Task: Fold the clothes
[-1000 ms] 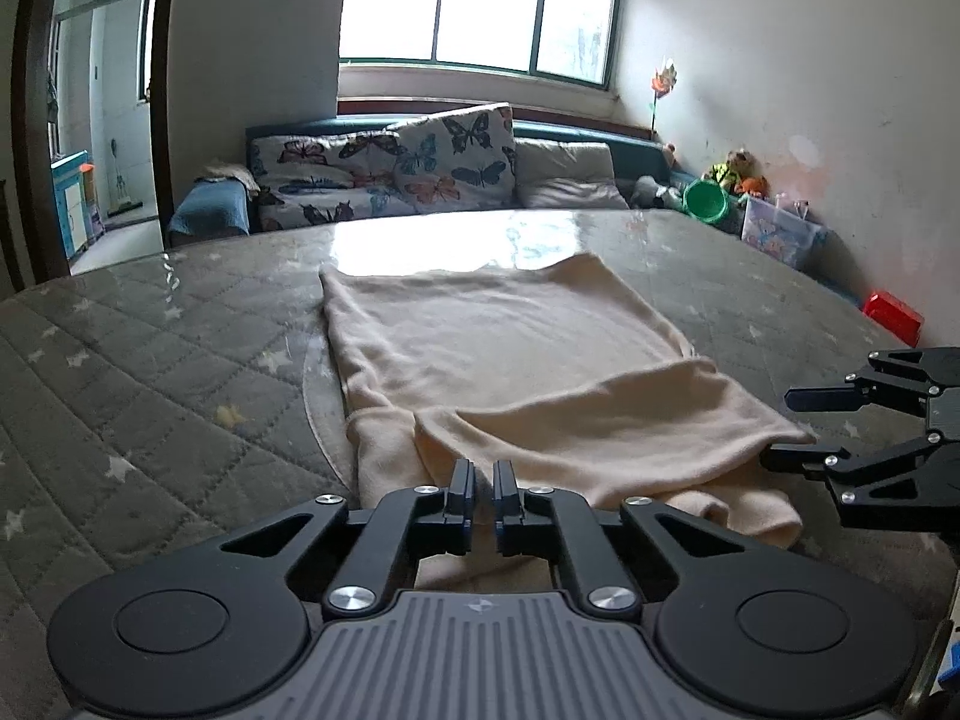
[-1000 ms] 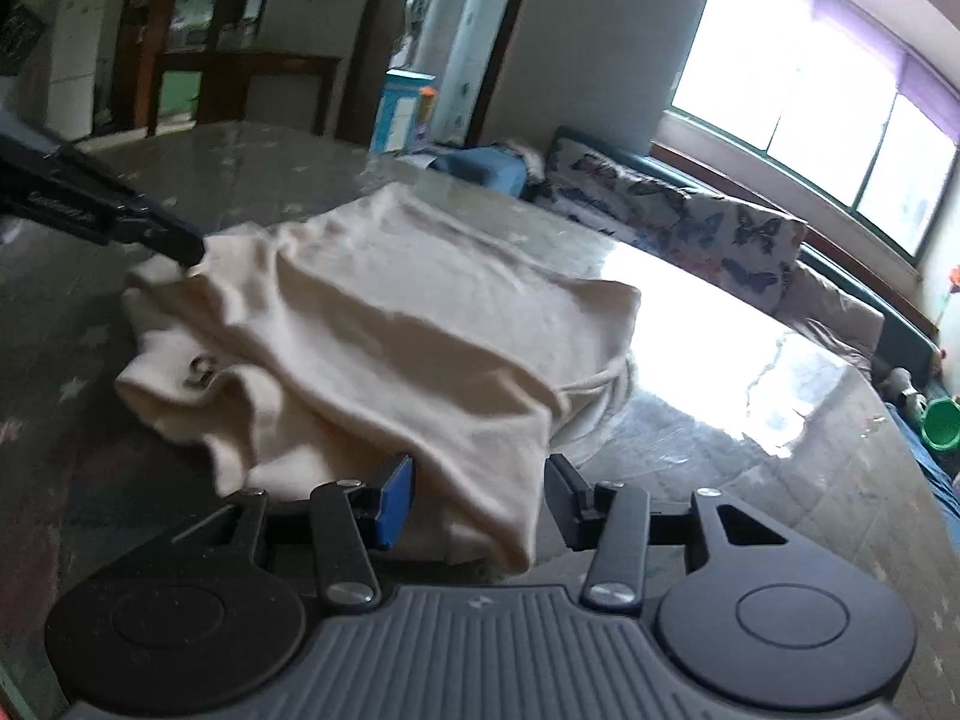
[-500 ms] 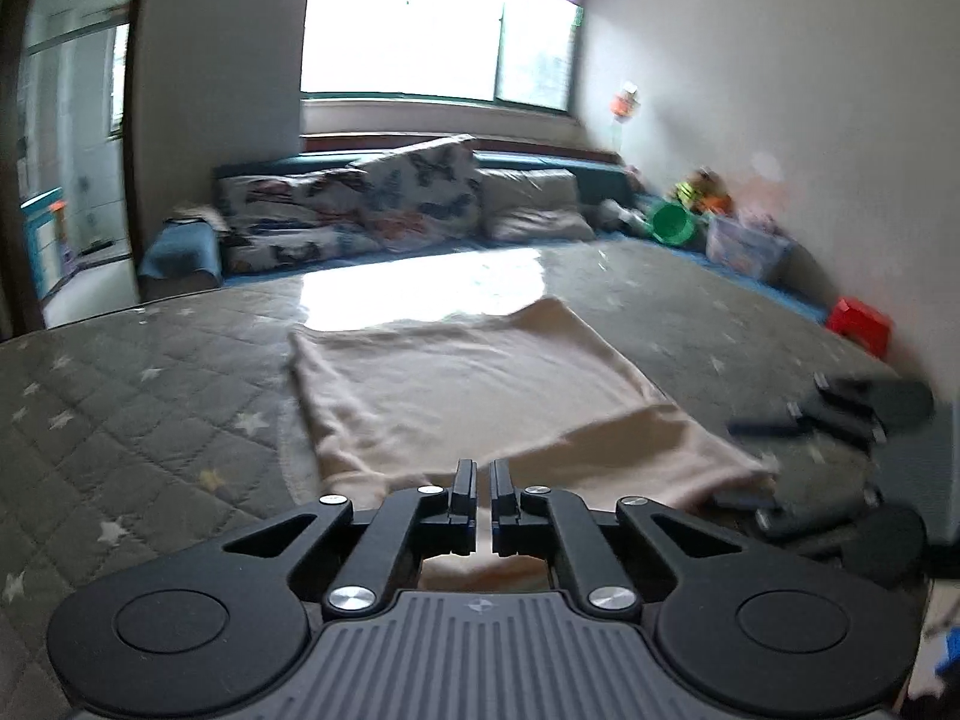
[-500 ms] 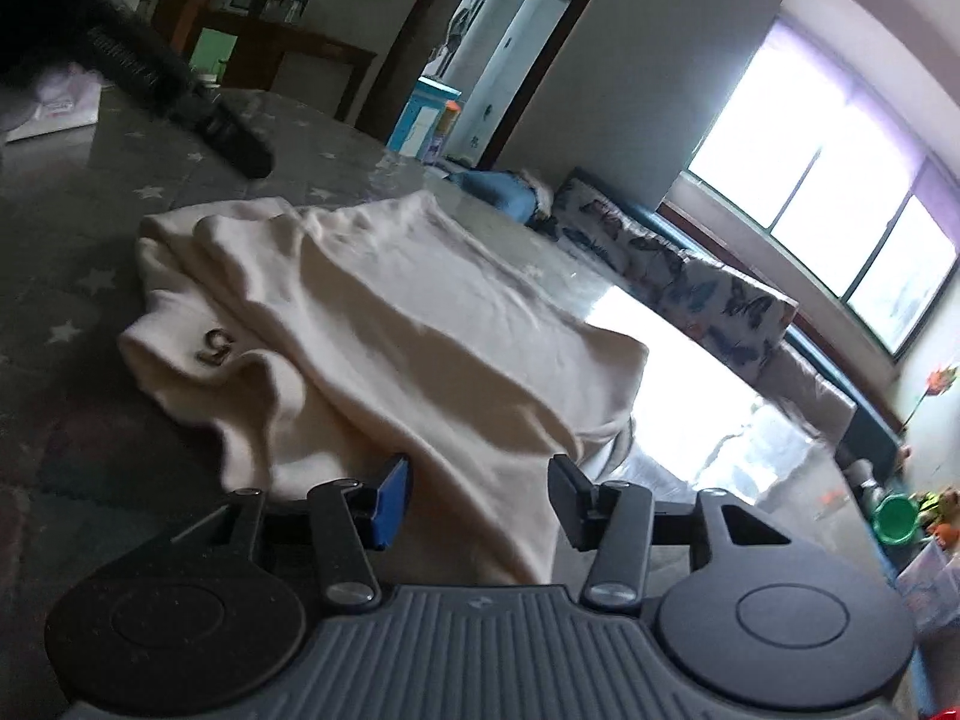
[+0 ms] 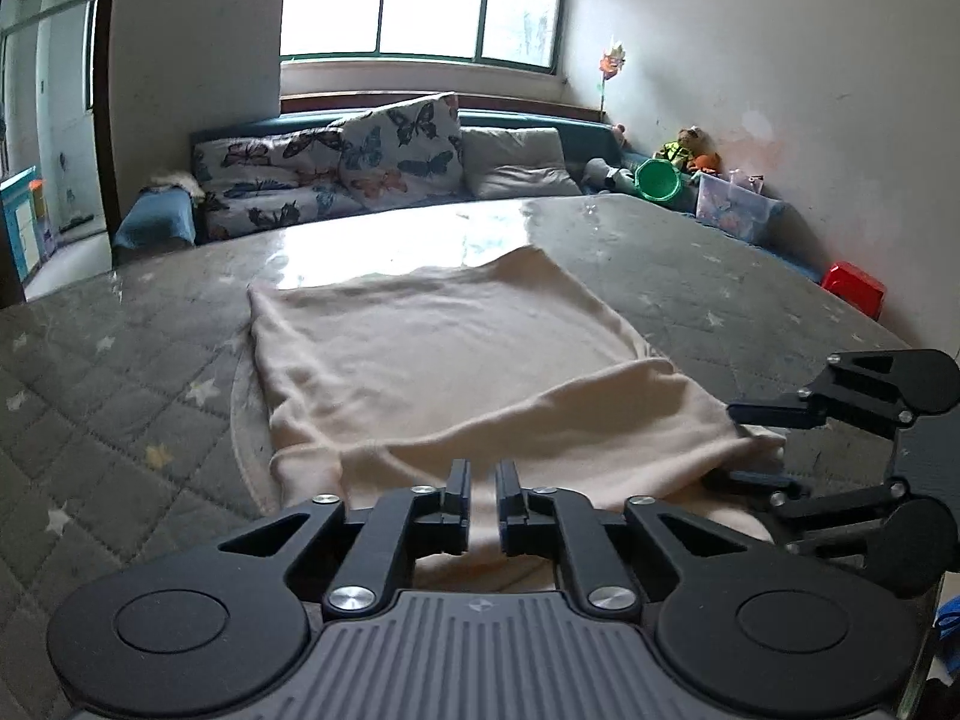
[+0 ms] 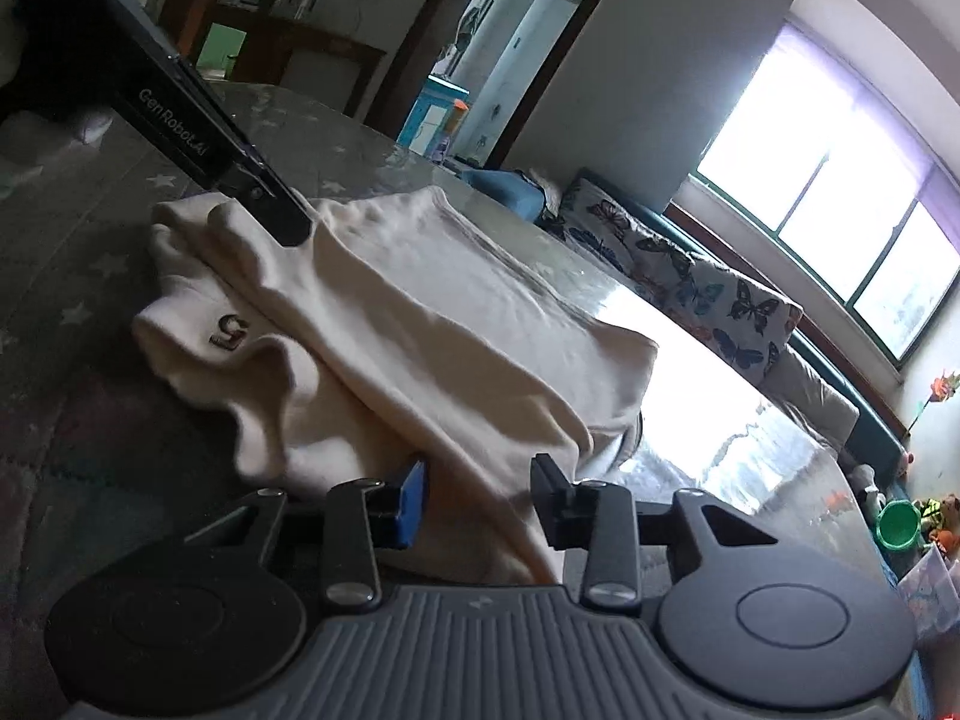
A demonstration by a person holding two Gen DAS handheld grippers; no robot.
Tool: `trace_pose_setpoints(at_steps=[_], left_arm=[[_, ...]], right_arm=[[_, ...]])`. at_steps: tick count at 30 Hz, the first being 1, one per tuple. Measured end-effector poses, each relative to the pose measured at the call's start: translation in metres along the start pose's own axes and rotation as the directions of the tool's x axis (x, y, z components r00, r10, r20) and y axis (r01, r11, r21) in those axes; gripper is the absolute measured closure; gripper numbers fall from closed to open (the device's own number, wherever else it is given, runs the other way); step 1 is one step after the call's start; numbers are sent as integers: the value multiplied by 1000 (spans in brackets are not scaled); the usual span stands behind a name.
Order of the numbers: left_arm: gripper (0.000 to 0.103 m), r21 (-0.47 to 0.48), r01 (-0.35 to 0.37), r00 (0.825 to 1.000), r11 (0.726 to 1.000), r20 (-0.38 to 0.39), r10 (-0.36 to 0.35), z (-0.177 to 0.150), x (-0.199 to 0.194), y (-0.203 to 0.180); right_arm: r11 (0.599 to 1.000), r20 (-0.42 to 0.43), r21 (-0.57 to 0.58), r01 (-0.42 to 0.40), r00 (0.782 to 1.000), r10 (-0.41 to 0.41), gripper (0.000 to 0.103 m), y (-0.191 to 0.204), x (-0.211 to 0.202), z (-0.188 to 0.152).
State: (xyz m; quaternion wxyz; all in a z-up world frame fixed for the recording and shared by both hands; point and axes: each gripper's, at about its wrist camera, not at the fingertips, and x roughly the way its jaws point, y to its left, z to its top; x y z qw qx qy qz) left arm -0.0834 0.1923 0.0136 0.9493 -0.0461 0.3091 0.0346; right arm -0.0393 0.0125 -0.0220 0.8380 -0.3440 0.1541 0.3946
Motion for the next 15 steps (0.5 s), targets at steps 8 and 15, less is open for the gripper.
trace_pose_setpoints(at_steps=[8, 15], left_arm=[[91, -23, -23, 998, 999, -61, 21, -11, 13, 10], [91, -19, -20, 998, 1000, -59, 19, -14, 12, 11]], right_arm=[[998, 48, 23, 65, 997, -66, 97, -13, -17, -5], [998, -10, 40, 50, 999, -50, 97, -20, -21, -19]])
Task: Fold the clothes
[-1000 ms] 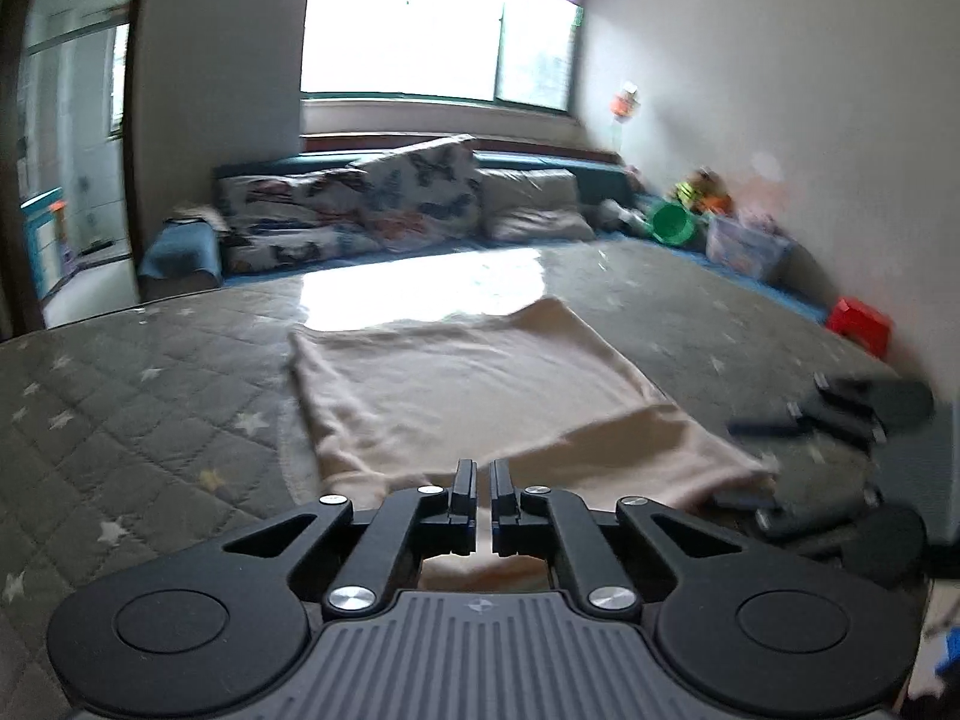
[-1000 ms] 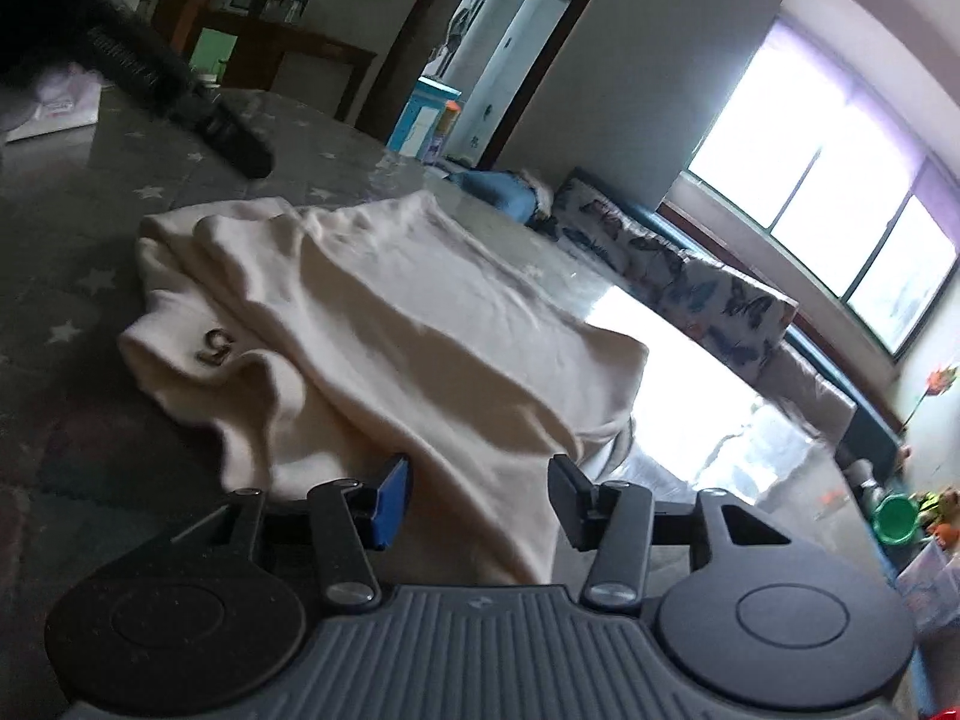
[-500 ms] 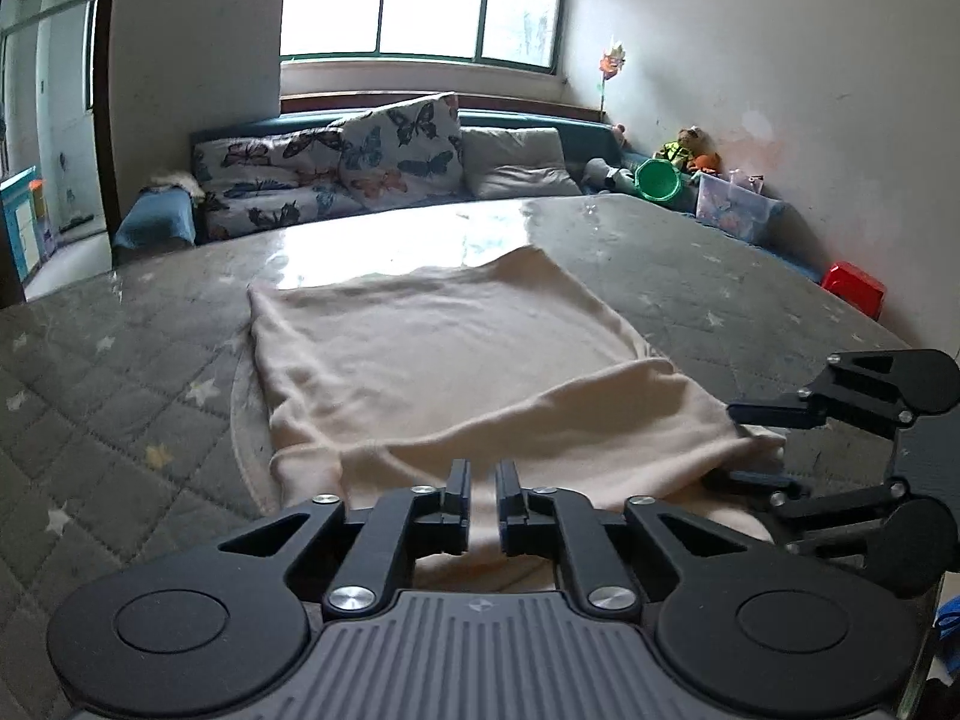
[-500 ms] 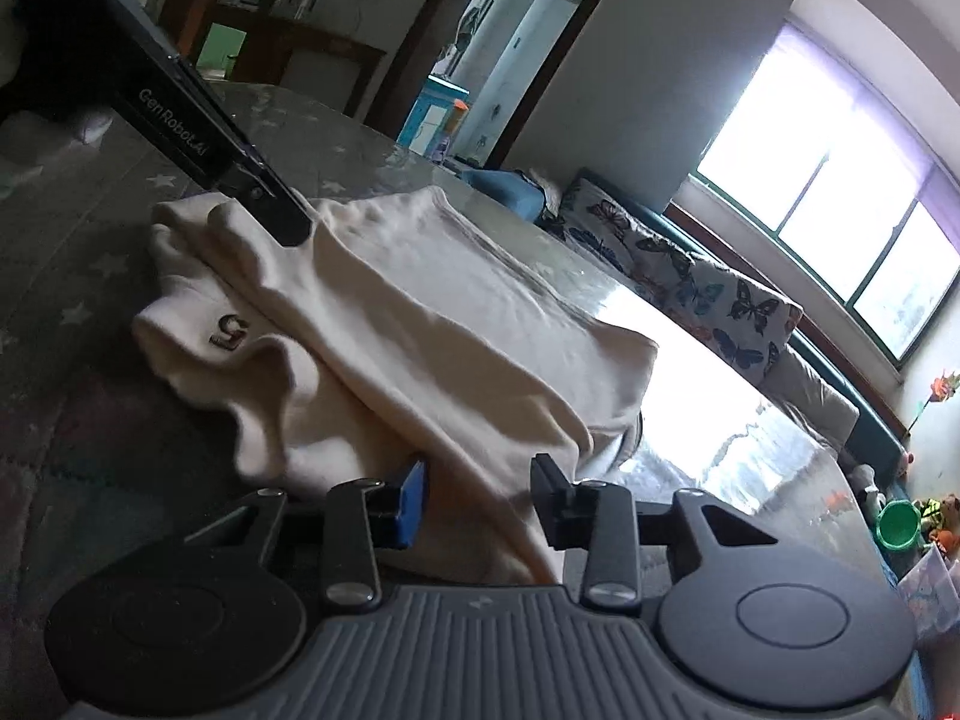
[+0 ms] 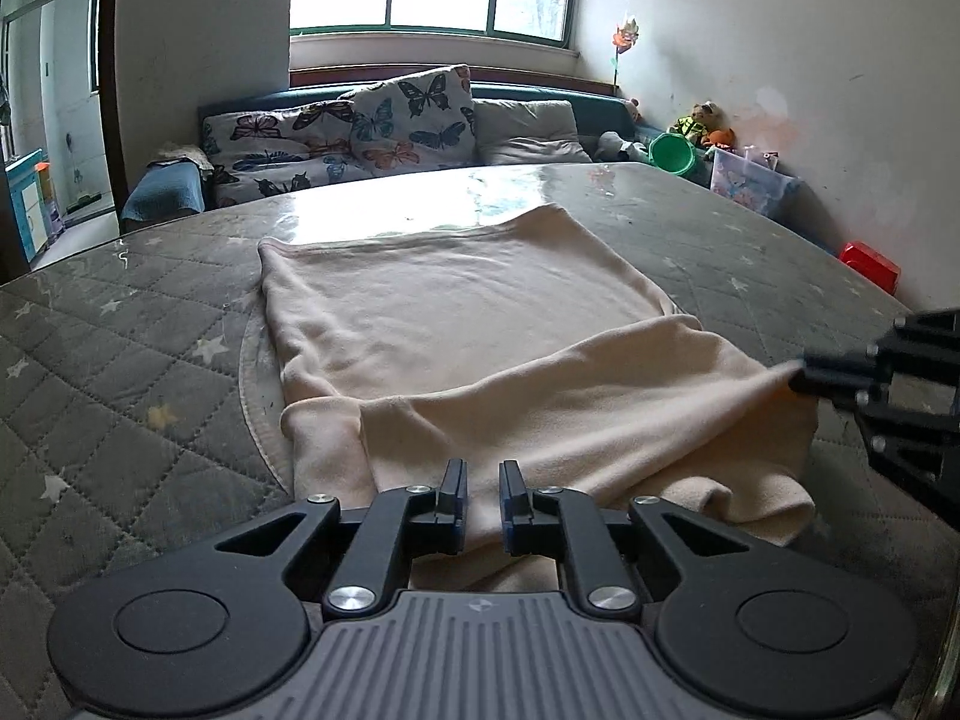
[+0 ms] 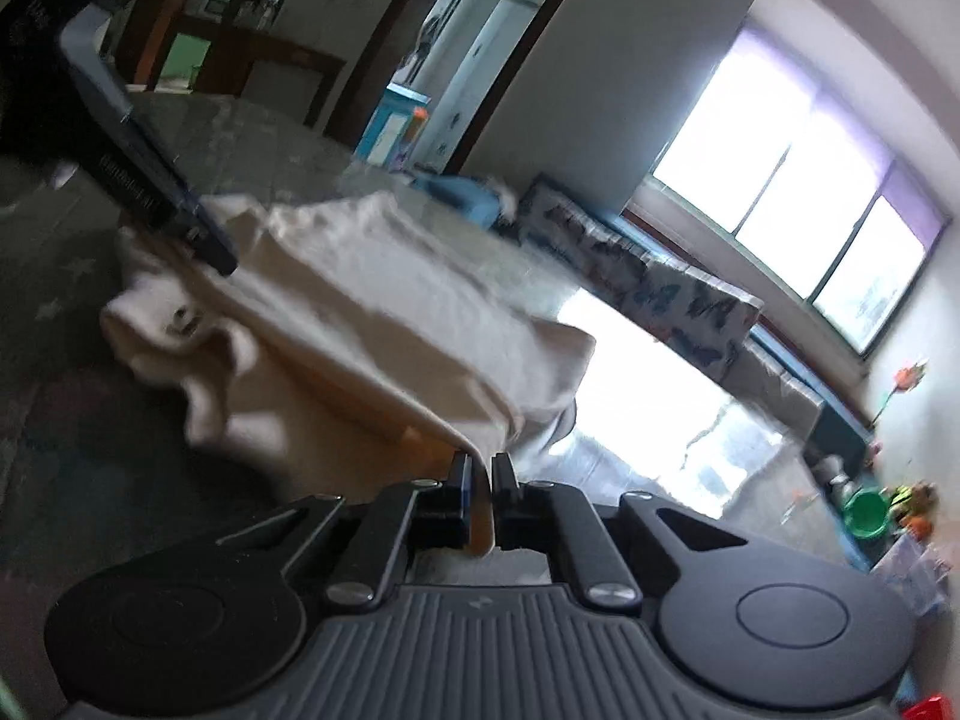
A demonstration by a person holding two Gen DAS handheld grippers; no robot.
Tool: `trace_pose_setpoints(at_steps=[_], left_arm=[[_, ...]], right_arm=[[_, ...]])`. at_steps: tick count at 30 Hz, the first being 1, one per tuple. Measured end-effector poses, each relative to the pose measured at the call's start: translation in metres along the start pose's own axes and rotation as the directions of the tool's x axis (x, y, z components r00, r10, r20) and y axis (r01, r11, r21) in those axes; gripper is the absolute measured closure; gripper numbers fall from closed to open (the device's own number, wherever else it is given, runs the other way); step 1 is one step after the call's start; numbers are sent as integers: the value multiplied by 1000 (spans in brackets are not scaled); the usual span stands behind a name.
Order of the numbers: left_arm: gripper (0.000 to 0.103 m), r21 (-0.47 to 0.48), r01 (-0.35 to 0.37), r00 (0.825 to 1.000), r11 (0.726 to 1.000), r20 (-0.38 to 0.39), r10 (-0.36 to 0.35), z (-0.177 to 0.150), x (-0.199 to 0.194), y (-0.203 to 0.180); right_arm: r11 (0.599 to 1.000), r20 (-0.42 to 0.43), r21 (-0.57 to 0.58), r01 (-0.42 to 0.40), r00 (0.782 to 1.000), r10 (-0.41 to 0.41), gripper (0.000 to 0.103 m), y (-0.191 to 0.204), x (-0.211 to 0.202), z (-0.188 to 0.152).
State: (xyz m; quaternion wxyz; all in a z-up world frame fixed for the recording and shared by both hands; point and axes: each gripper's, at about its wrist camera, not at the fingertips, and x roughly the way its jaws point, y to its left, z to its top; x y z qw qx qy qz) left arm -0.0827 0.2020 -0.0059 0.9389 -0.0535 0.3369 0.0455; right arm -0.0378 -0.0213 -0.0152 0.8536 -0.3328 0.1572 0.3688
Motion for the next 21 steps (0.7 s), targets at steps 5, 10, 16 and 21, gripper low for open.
trace_pose_setpoints(at_steps=[5, 10, 16, 21], left_arm=[[90, 4, 0, 1000, 1000, 1, 0, -1, 0, -1], [88, 6, 1, 1000, 1000, 2, -1, 0, 1, -2], [88, 9, -3, 1000, 1000, 0, 3, 1, 0, -4], [88, 13, -6, 1000, 1000, -1, 6, 1, 0, -5]], right_arm=[[999, -60, 15, -43, 997, 44, 92, -10, -5, -8], [984, -49, 143, -106, 992, 114, 83, -35, -8, 2], [933, -19, 308, -187, 979, 203, 82, -53, 15, 19], [906, -50, 370, -204, 970, 239, 82, -55, 48, 25]])
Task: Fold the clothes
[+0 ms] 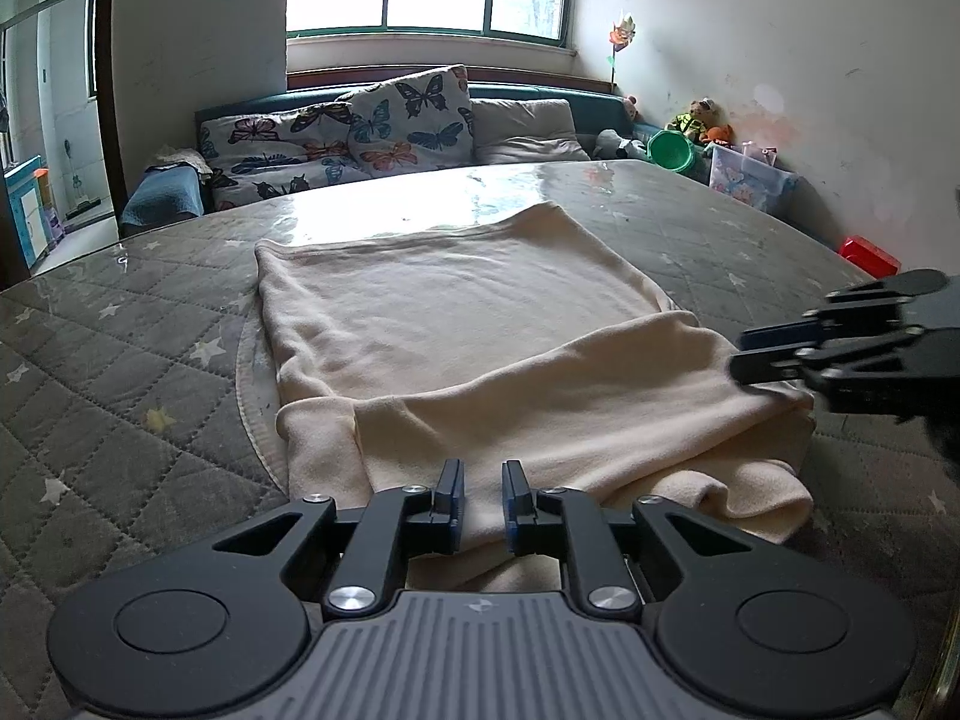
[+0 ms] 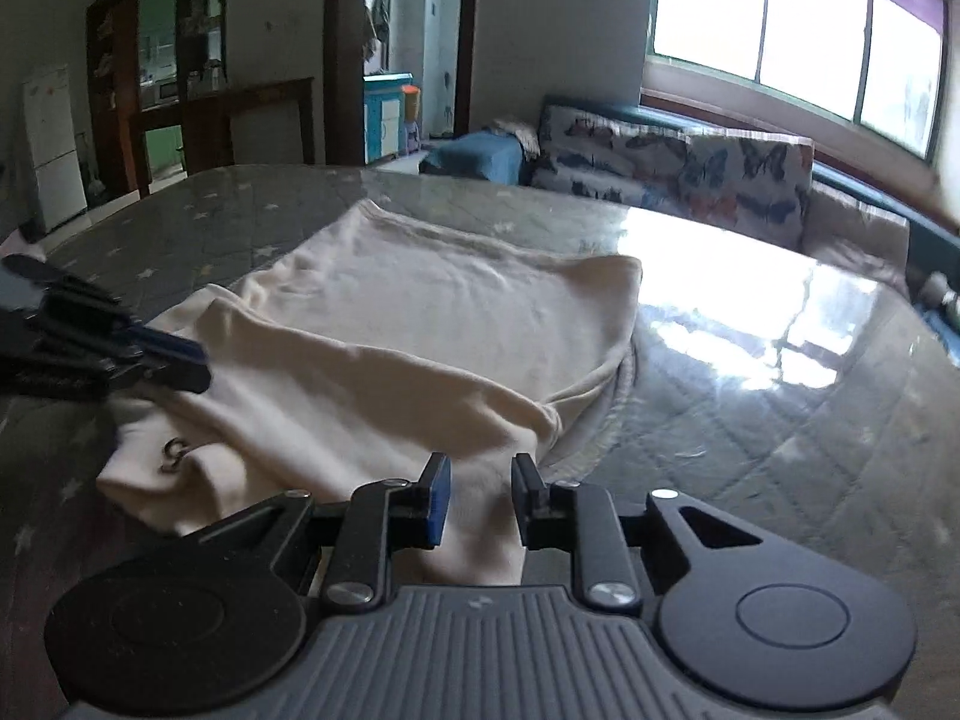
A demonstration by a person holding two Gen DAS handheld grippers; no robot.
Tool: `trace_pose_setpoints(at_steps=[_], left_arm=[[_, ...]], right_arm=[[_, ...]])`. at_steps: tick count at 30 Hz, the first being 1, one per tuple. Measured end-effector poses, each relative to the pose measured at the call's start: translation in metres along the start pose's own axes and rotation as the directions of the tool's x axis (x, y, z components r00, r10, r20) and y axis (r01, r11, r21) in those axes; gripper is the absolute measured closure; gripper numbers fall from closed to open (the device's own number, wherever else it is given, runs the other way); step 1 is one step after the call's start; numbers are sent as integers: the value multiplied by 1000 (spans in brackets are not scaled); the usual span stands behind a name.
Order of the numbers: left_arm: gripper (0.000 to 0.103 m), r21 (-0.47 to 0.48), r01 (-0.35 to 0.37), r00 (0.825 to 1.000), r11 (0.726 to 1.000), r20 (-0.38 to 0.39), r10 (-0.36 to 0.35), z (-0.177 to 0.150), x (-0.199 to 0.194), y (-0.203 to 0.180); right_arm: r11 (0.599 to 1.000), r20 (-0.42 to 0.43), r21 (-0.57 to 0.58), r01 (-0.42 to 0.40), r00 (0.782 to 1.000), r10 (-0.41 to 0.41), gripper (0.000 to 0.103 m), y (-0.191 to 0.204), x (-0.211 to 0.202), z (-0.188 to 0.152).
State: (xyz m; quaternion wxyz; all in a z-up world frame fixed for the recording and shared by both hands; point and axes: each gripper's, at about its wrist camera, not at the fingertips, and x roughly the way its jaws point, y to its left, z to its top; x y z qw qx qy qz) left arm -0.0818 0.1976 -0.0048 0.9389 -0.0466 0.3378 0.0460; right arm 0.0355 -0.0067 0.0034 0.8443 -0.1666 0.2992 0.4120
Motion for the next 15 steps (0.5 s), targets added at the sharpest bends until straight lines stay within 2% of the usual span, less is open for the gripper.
trace_pose_setpoints(at_steps=[6, 12, 15], left_arm=[[87, 2, 5, 1000, 1000, 0, -5, 0, 1, 1], [87, 6, 9, 1000, 1000, 2, -9, -1, 2, 1], [86, 6, 11, 1000, 1000, 3, -11, -1, 3, 1]], right_arm=[[998, -18, 53, 25, 1000, -24, 85, -12, 20, 0], [990, 0, 97, 102, 995, -102, 85, -21, 11, 0], [994, 31, 89, 67, 997, -70, 82, -21, 9, 5]])
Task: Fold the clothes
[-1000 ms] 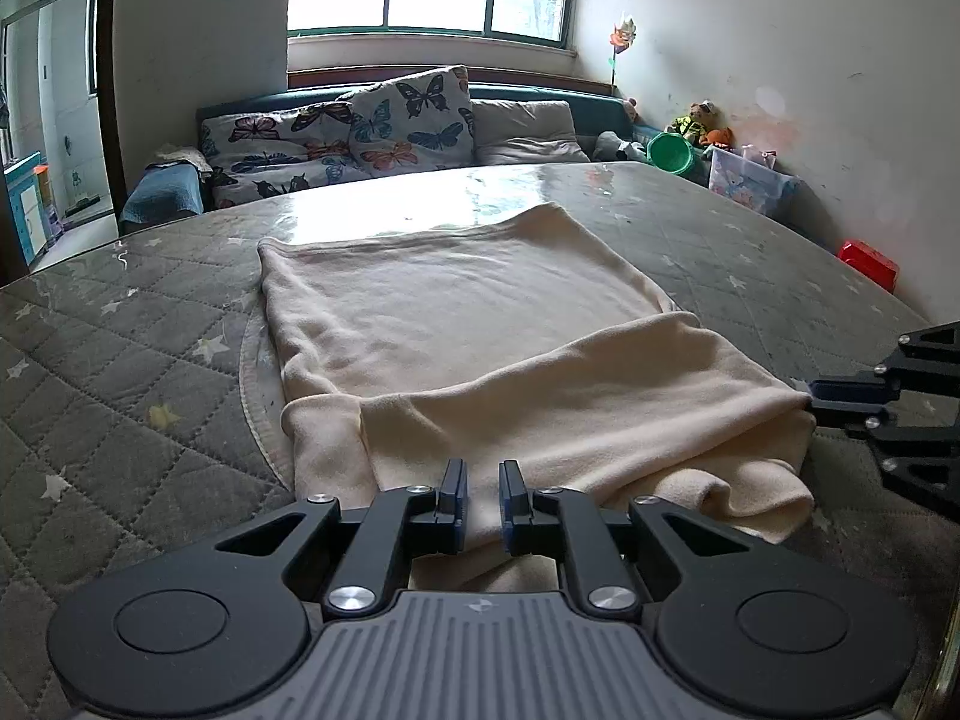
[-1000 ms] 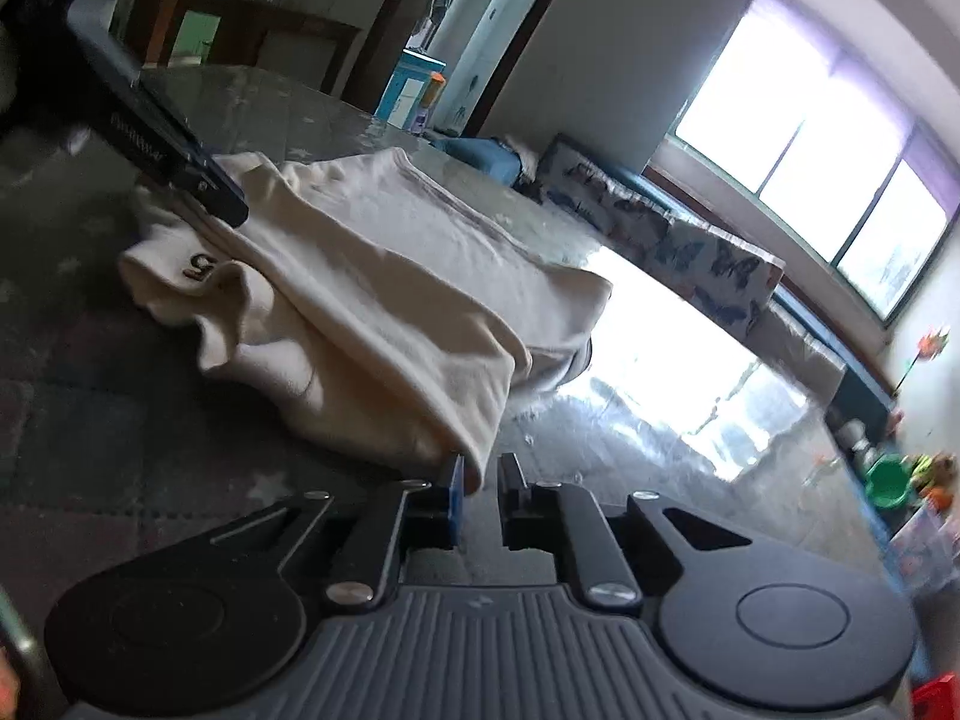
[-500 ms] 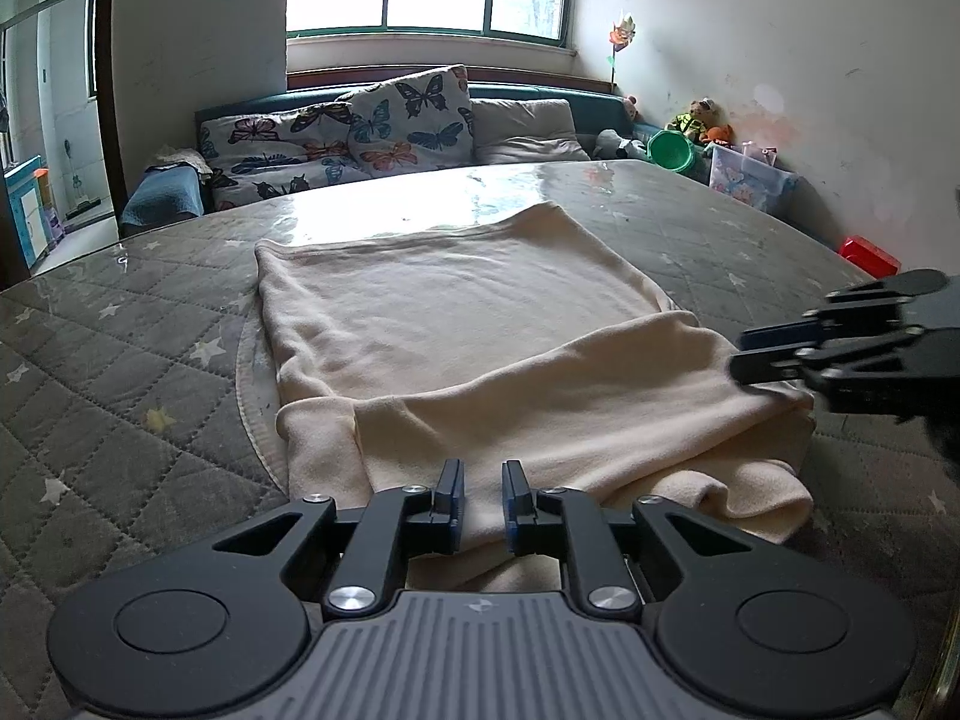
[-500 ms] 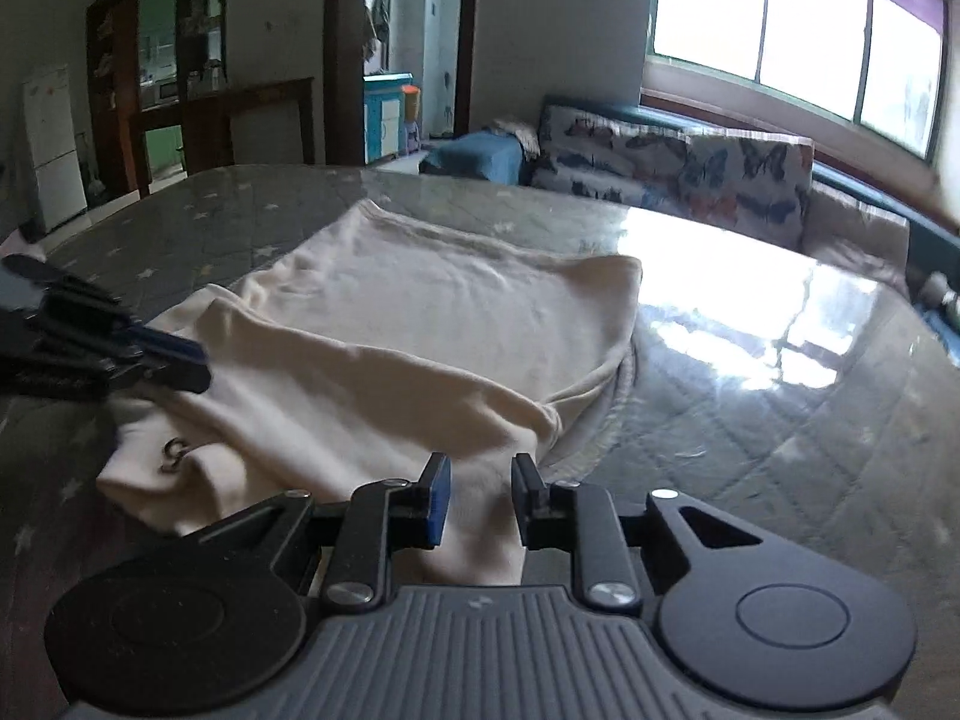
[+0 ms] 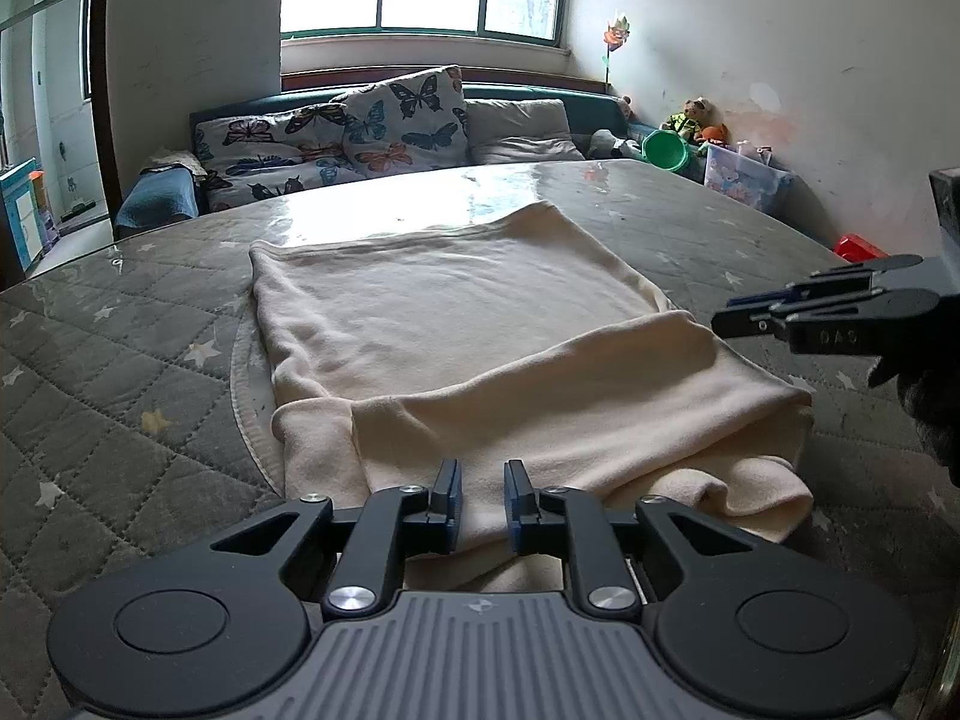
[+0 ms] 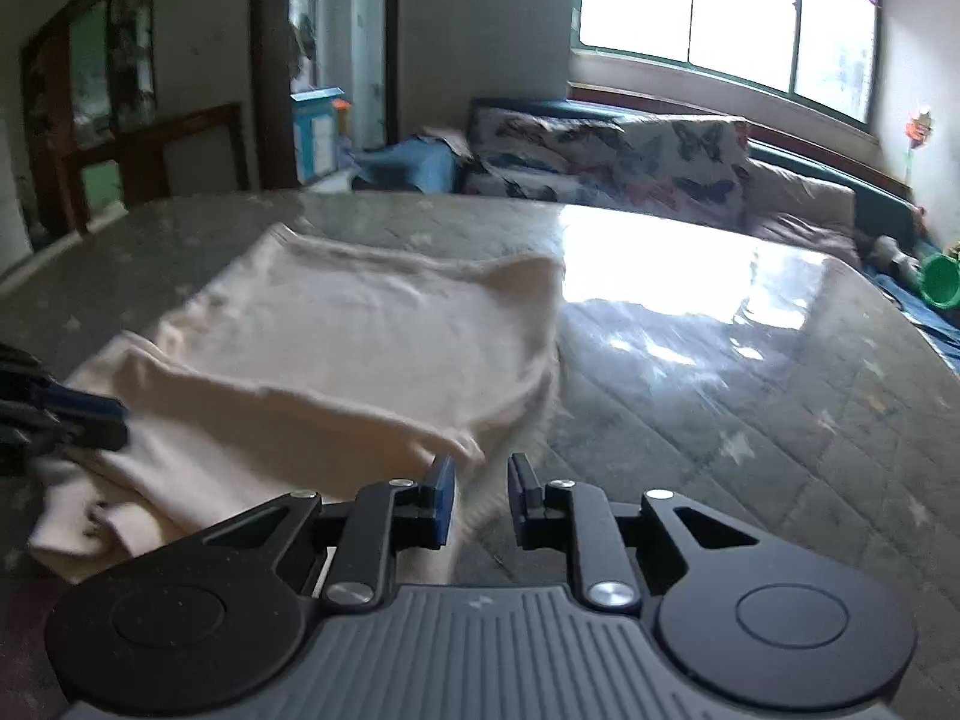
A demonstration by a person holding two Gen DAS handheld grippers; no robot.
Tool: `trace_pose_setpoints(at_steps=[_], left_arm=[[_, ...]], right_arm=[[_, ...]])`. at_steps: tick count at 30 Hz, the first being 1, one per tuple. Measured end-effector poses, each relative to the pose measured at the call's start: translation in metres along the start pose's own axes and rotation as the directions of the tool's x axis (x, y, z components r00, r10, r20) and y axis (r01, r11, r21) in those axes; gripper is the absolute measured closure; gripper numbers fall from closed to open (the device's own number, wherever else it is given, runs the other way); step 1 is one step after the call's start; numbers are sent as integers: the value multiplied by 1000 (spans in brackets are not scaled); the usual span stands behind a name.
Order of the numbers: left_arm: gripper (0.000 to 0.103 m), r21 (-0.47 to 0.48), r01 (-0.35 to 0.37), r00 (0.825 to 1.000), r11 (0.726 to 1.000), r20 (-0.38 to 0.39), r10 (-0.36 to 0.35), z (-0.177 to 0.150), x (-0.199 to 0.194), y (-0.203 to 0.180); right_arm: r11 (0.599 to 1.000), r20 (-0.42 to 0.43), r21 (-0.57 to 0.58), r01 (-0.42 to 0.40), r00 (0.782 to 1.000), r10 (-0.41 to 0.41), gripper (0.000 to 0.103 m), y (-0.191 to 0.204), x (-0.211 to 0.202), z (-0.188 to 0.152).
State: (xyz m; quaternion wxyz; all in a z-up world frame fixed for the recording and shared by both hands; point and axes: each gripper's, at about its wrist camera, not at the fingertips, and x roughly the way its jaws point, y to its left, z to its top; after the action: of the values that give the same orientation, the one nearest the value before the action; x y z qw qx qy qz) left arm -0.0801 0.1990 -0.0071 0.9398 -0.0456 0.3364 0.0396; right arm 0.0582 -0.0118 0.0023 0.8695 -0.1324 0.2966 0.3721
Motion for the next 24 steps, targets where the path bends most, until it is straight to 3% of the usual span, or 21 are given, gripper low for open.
trace_pose_setpoints(at_steps=[7, 8, 9, 10, 15, 19, 21, 24], left_arm=[[86, -2, -6, 1000, 1000, 0, 6, 0, -1, -1], [86, -1, -7, 1000, 1000, 0, 7, 0, -1, -1], [86, 1, -8, 1000, 1000, 0, 8, -1, -1, -2], [86, 2, -8, 1000, 1000, 0, 8, -1, -1, -2], [86, 6, -5, 1000, 1000, 2, 5, -2, -3, -1], [86, 5, -3, 1000, 1000, 4, 3, -2, -3, -1], [86, 4, -4, 1000, 1000, 5, 4, -2, -3, -1], [85, 5, -6, 1000, 1000, 5, 6, -1, -4, -1]], right_arm=[[994, -12, -110, -30, 1000, 28, 79, 22, 24, 10], [993, -13, -118, -21, 1000, 20, 80, 24, 27, 10], [992, -11, -126, -7, 1000, 6, 93, 25, 28, 10], [991, -9, -134, 8, 1000, -10, 99, 26, 28, 9], [989, 51, -121, 89, 995, -84, 103, 14, 11, 6], [991, 33, -63, 114, 993, -112, 103, -6, 10, 1], [996, 25, -53, 70, 997, -69, 101, -8, 9, 2], [995, 50, -101, 7, 999, -2, 81, 8, 4, 5]])
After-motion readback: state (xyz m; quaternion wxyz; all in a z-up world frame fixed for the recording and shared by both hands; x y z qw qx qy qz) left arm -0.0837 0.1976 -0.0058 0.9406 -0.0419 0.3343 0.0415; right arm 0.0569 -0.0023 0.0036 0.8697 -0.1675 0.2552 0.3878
